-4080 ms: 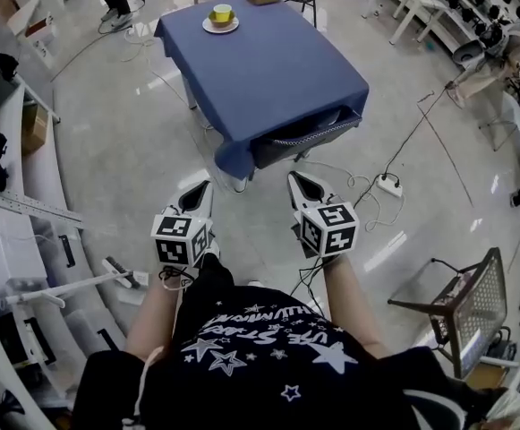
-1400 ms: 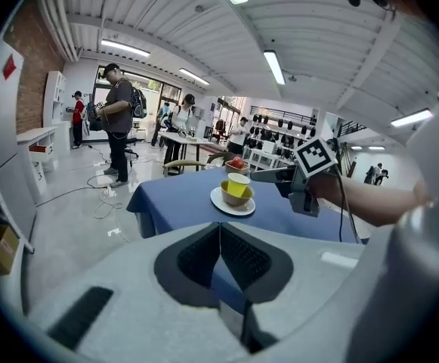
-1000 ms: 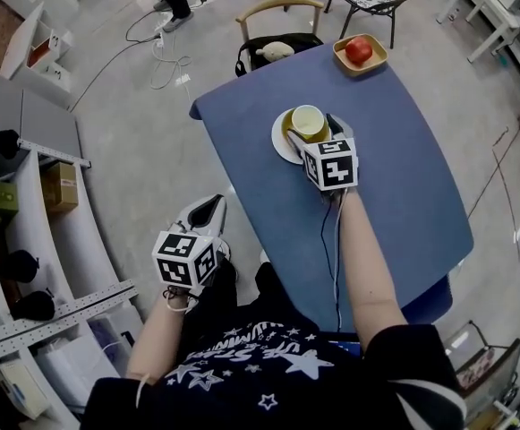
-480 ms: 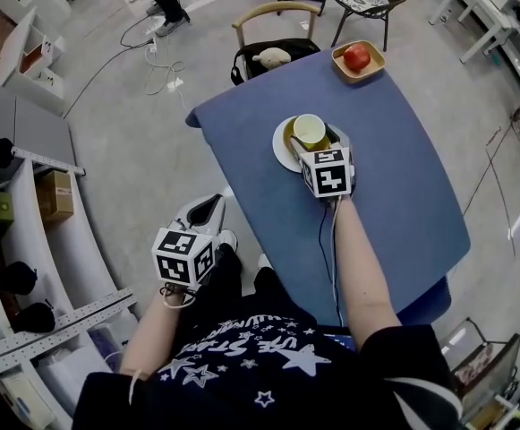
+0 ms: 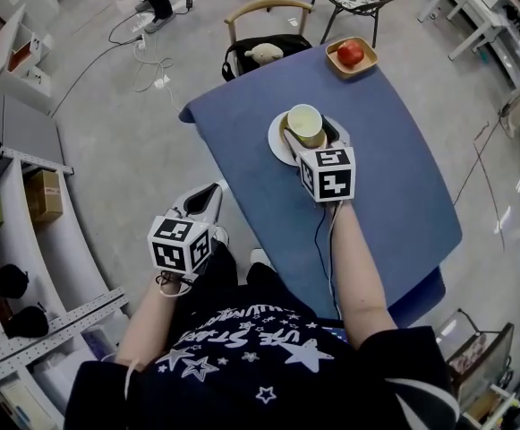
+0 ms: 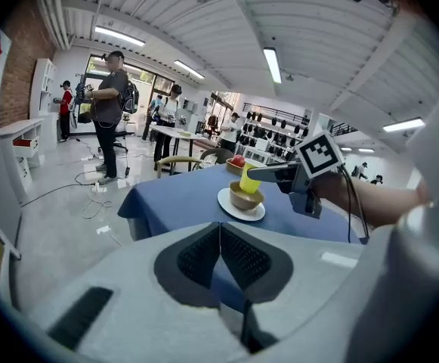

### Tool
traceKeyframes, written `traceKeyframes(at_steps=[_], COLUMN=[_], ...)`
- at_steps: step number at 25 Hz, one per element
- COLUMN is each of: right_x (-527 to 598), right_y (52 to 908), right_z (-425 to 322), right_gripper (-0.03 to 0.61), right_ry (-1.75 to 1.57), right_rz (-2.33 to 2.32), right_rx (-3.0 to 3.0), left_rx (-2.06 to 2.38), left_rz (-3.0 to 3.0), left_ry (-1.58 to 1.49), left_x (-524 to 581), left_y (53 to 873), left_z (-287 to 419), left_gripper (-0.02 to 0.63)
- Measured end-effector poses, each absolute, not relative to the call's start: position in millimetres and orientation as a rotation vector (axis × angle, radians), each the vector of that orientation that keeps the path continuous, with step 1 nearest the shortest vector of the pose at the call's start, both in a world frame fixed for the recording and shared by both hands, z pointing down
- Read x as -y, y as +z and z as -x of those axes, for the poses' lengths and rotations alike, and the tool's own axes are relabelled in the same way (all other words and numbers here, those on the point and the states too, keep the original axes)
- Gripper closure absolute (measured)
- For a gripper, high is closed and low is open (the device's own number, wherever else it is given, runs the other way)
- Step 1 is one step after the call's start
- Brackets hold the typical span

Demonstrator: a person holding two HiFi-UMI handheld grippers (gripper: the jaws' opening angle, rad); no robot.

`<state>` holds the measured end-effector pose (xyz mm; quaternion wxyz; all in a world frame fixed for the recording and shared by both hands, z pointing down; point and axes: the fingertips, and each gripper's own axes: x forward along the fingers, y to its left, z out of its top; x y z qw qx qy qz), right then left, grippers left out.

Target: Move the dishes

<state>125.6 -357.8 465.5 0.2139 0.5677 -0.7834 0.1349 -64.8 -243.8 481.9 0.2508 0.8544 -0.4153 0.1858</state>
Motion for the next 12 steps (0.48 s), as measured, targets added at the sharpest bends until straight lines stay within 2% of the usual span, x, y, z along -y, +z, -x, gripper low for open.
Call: traceKeyframes(at_steps=[12], right_x=[351], right_y=[458], right_z=[-39], right_gripper=[0.227], right_ry=[0.337], right_rz=[-1.520], right_rx=[2.238], left_rx=[1.098], left_rz=[-2.339], left_ry=[0.485], left_x=[264], left_y=[482], left_z=[97], left_gripper=[0.594])
